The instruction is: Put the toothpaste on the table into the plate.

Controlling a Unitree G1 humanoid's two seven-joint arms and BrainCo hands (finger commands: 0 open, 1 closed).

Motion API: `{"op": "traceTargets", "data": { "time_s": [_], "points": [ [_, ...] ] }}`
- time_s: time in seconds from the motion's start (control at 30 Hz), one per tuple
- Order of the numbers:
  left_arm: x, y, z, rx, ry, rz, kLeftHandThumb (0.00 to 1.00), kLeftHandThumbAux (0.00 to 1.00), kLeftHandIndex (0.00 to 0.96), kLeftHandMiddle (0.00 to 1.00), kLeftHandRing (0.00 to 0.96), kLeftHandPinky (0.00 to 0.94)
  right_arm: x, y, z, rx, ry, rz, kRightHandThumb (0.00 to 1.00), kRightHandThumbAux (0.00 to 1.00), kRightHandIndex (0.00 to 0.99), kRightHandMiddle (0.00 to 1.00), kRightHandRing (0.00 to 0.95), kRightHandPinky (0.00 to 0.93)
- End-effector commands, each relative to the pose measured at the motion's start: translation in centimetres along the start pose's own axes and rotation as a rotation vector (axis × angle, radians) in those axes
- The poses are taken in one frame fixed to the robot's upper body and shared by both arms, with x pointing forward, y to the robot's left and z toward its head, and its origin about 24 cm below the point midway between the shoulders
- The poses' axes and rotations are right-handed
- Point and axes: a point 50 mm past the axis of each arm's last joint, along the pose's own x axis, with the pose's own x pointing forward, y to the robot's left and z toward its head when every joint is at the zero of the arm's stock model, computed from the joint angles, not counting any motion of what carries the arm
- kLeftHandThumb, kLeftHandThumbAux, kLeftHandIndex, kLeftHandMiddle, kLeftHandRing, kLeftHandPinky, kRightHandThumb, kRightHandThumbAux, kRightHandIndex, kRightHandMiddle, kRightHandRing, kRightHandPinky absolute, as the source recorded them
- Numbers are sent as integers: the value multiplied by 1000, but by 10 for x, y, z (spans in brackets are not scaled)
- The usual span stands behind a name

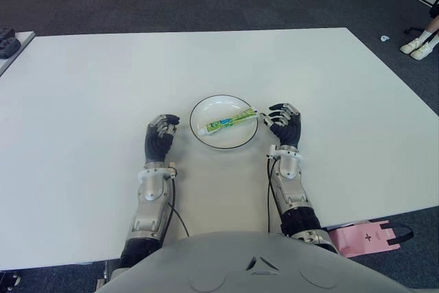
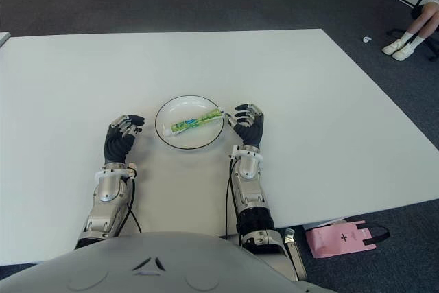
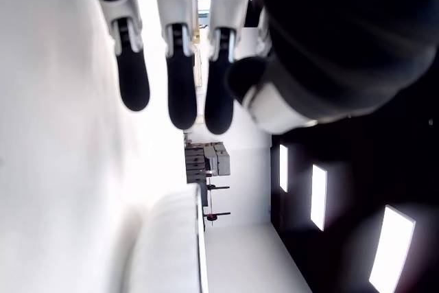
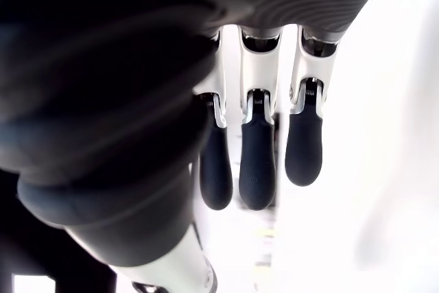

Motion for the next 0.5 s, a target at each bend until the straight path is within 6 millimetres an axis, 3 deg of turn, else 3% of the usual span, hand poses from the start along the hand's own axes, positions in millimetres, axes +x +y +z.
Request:
{"op": "traceTargets", "data": {
  "time_s": [0.03,0.23,0.5],
  "points": [
    [-7,-1,-14,6,81,-7,708,718,419,398,371,364,-19,-8,-30,-70,201,25,625,771,428,492,500,500],
    [-7,-3,-13,8,79,-6,709,719,419,398,374,358,-17,-11,-32,-129,256,87,696,737,423,504,501,498],
    [-7,-3,-14,6,86,-9,708,719,419,393,358,342,-13,-17,-37,-207,294,142,711,734,422,498,481,457]
  ]
}}
